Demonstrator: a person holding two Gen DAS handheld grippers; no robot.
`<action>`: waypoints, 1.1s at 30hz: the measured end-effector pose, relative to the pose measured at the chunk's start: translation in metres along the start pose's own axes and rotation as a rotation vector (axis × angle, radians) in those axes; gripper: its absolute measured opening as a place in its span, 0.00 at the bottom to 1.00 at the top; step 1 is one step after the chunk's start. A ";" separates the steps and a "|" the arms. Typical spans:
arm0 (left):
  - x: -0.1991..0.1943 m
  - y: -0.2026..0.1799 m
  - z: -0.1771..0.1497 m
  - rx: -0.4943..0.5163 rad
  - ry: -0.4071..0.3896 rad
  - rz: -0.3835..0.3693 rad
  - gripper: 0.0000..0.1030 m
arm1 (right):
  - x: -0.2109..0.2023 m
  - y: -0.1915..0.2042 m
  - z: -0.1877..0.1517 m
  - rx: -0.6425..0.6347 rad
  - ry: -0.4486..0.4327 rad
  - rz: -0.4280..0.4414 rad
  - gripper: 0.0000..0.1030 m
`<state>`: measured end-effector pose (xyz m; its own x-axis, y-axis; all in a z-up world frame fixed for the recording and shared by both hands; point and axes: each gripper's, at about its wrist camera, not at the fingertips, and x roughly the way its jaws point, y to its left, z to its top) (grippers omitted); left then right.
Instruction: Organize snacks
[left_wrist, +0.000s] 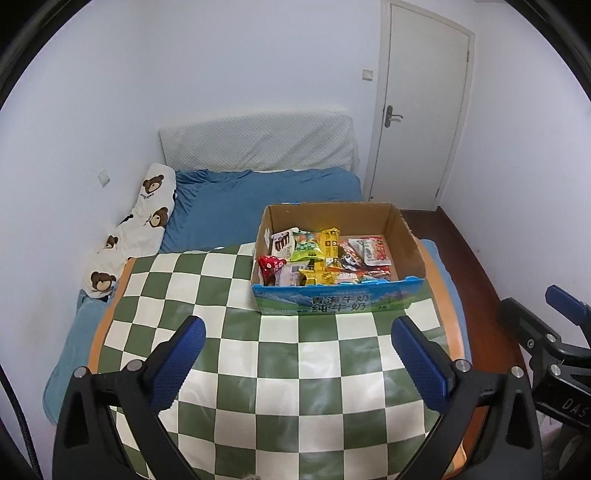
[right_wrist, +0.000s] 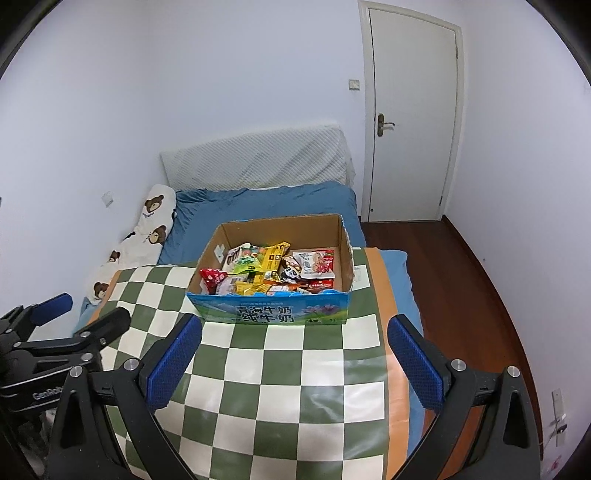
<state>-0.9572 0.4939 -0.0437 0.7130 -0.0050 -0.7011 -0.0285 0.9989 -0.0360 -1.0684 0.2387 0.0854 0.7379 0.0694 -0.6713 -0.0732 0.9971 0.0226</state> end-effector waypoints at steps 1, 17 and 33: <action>0.003 0.000 0.002 -0.002 0.000 -0.002 1.00 | 0.004 -0.001 0.001 0.003 0.002 -0.002 0.99; 0.063 0.000 0.041 -0.006 0.055 0.023 1.00 | 0.072 -0.012 0.035 -0.002 0.027 -0.059 0.99; 0.125 -0.001 0.049 -0.009 0.140 0.047 1.00 | 0.150 -0.023 0.040 0.013 0.126 -0.098 0.99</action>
<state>-0.8336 0.4944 -0.0965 0.6058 0.0345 -0.7949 -0.0658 0.9978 -0.0068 -0.9287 0.2273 0.0140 0.6513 -0.0318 -0.7582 0.0038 0.9992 -0.0386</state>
